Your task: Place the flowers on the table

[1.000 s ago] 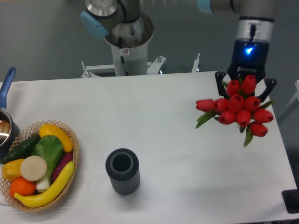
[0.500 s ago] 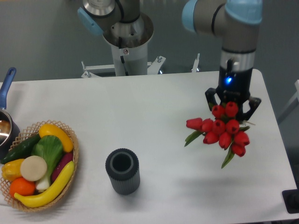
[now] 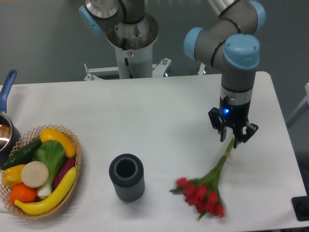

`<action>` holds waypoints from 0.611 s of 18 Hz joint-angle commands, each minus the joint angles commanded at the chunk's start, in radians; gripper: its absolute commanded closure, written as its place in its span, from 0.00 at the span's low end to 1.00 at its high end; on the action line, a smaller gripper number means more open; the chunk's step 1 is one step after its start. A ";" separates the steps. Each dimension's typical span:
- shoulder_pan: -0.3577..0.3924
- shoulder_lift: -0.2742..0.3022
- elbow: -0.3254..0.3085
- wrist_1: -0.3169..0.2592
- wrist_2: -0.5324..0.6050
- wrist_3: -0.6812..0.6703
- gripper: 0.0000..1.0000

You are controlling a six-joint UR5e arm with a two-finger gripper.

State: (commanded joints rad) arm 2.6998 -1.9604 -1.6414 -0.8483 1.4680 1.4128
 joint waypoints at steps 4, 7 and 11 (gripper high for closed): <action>-0.005 -0.012 0.005 -0.005 -0.006 0.002 0.51; 0.000 -0.020 0.009 -0.003 -0.017 0.011 0.10; -0.008 -0.025 0.005 0.005 -0.018 0.015 0.00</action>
State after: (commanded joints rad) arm 2.6922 -1.9850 -1.6368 -0.8437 1.4496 1.4282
